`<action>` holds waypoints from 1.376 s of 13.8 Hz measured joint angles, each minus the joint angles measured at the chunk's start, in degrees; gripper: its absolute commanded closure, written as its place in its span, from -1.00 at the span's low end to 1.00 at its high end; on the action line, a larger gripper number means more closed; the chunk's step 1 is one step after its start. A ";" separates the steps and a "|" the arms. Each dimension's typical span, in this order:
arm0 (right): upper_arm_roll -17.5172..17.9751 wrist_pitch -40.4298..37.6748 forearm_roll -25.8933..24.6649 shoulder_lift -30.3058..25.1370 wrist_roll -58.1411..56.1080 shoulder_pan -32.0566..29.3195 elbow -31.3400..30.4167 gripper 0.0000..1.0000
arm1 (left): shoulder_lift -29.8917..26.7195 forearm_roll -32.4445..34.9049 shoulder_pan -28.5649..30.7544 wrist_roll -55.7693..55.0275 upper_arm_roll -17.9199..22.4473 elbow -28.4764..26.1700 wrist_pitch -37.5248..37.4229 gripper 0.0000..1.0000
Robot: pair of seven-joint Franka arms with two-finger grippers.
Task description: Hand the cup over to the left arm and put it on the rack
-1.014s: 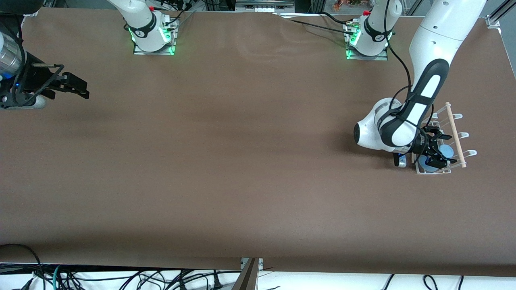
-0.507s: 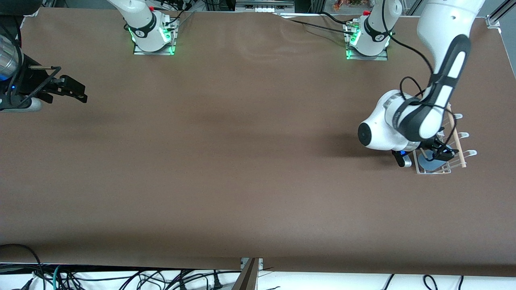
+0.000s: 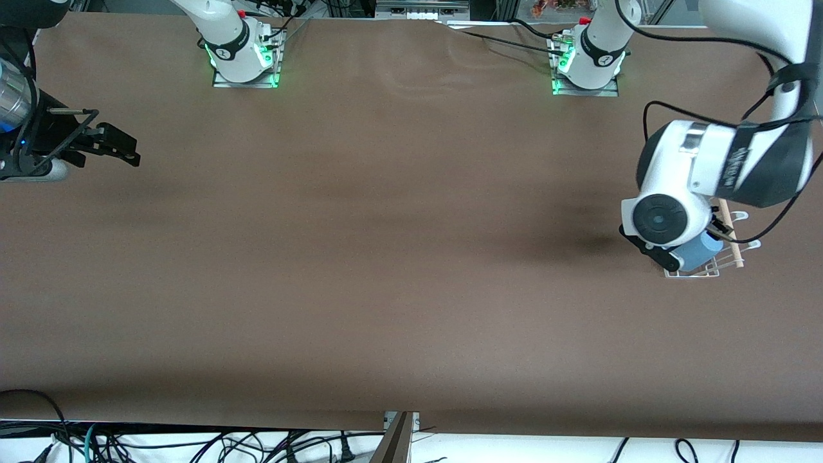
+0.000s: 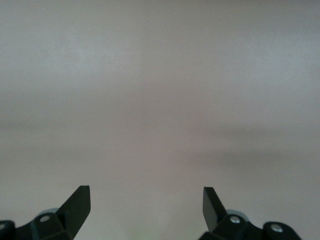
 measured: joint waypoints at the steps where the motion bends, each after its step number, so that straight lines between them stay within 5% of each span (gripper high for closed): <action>1: 0.02 0.00 0.00 0.00 0.00 0.01 0.03 -0.98 | -0.18 -3.30 0.03 -1.61 0.02 1.88 -0.67 -1.00; 6: 0.20 -0.02 0.00 -0.01 -0.78 0.09 0.30 -0.98 | -3.87 -16.48 0.47 -8.82 1.42 5.08 -0.79 -1.00; 9: 0.20 0.03 0.00 -0.01 -1.72 0.11 0.37 -0.98 | -9.62 -24.62 -4.21 -11.06 10.19 4.70 3.62 -1.00; 12: 0.20 1.80 0.00 0.02 -1.88 0.11 0.38 -0.98 | -16.26 -33.06 -8.64 -12.00 18.43 -0.48 11.04 -1.00; 16: 0.20 2.76 0.00 0.05 -1.92 0.12 0.37 -0.98 | -22.51 -33.98 -9.20 -21.14 19.13 -11.82 20.75 -1.00; 19: 0.20 2.76 0.01 0.06 -1.92 0.12 0.37 -0.98 | -23.87 -33.99 -10.15 -23.12 19.12 -14.32 22.24 -1.00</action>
